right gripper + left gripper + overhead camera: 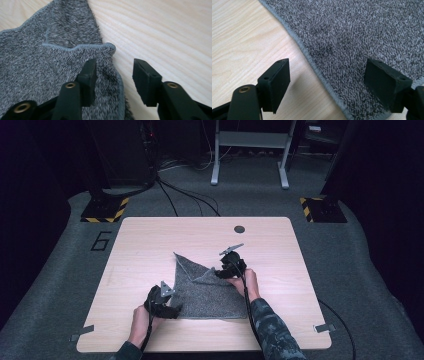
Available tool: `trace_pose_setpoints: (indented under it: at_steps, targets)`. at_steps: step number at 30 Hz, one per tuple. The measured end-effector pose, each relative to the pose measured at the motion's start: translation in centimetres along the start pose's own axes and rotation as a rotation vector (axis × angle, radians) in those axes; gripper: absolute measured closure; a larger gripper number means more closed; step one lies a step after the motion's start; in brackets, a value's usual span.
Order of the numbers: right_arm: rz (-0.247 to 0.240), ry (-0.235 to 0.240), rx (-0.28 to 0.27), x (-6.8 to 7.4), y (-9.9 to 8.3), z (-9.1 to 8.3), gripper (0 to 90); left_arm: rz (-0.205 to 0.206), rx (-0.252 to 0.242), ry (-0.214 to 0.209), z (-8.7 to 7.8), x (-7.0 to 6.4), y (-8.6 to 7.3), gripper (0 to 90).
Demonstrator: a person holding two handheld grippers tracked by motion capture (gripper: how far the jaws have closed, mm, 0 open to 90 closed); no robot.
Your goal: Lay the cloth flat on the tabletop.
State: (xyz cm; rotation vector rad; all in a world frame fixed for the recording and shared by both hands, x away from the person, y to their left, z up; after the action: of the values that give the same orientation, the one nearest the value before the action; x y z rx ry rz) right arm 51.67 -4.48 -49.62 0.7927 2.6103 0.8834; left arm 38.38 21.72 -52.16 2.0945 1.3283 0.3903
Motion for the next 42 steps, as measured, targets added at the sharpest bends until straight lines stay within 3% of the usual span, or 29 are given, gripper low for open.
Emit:
trace_pose_setpoints:
  at_steps: [9,15,18,24,29,38,40,42]
  targets:
    - [-0.01,0.001,0.035,0.3,0.2,1.2,73.5,-0.032,-0.018,-0.037,-0.1,0.4,-0.6,21.3]
    - [-0.028,-0.005,0.026,0.6,0.3,1.1,86.2,-0.064,-0.086,-0.06,0.0,0.8,-1.5,21.1]
    - [-0.033,-0.022,0.012,0.6,0.5,0.6,87.0,-0.066,-0.131,-0.077,0.0,1.0,-2.1,21.0]
    - [-0.033,-0.056,-0.023,0.1,0.5,-1.0,86.9,-0.072,-0.134,-0.077,0.0,0.9,-2.1,21.0]
    - [-0.005,-0.113,-0.054,-0.9,0.3,-2.1,87.0,-0.075,-0.135,-0.076,0.0,0.9,-2.1,21.1]
    - [0.013,-0.241,-0.051,-3.9,0.9,-3.0,86.9,-0.079,-0.135,-0.074,0.0,0.9,-2.1,21.1]
    - [0.044,-0.263,-0.043,-4.6,1.1,-3.0,86.9,-0.079,-0.136,-0.074,0.0,0.9,-2.1,21.1]
    - [0.049,-0.293,-0.05,-5.5,1.1,-2.9,81.2,-0.079,-0.135,-0.075,0.0,0.9,-2.1,21.1]
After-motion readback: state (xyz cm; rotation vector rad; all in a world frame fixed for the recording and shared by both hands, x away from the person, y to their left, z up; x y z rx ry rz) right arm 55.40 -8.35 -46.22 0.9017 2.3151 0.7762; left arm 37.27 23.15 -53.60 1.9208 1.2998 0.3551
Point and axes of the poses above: each handheld gripper's, and its own axes: z roughly forward along the jaws, y roughly out of its top, x roughly to its left, the point moved 1 cm from there along z, roughly forward along the jaws, and after that the axes turned 15 degrees about -z, right-handed, at the moved point
